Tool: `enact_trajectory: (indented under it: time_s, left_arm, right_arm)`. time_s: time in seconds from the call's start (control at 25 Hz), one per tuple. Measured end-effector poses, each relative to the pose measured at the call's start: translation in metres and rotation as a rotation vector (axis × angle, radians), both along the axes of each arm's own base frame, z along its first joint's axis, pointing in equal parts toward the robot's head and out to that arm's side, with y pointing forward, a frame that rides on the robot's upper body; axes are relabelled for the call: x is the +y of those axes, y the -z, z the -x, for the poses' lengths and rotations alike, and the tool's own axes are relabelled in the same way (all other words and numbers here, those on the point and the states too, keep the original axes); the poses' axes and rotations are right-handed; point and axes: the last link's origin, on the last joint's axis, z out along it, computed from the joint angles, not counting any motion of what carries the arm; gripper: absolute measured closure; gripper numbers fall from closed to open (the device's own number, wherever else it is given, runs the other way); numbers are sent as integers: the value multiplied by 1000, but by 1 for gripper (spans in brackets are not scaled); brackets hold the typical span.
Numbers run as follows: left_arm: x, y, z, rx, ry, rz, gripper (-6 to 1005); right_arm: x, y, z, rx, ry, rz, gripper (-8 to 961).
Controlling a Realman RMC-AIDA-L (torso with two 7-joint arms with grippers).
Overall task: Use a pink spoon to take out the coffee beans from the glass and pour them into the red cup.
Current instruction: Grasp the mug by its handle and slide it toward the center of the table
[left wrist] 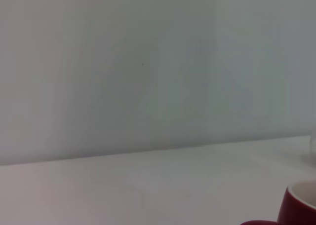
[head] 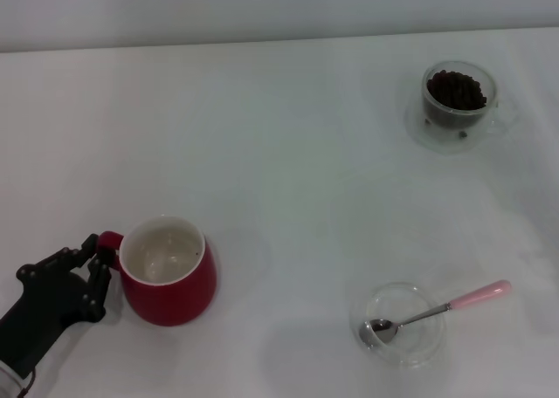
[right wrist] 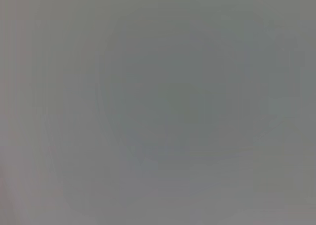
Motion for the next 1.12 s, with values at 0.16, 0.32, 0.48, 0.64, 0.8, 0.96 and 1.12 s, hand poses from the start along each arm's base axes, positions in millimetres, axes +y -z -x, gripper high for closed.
enact_trajectory:
  time_s: [0.16, 0.32, 0.48, 0.64, 0.8, 0.96, 1.12]
  left_arm:
    - [4, 0, -3, -1, 11, 0, 863]
    - [8, 2, -7, 1, 33, 9, 865]
    - [11, 5, -10, 11, 51, 30, 866]
    - [15, 10, -16, 24, 81, 62, 867]
    - [23, 14, -23, 40, 114, 87, 868]
    - [37, 18, -30, 67, 138, 110, 870]
    - [47, 26, -41, 87, 170, 145, 871]
  right_arm:
    - [2, 0, 0, -1, 4, 1, 144]
    - [3, 0, -1, -2, 7, 1, 143]
    - [5, -1, 0, -4, 4, -2, 143]
    - [9, 0, 3, -4, -8, 0, 143]
    - [15, 2, 7, -7, -27, 13, 143]
    - [20, 2, 9, -29, -34, 12, 144]
    - [25, 3, 12, -34, -41, 15, 144]
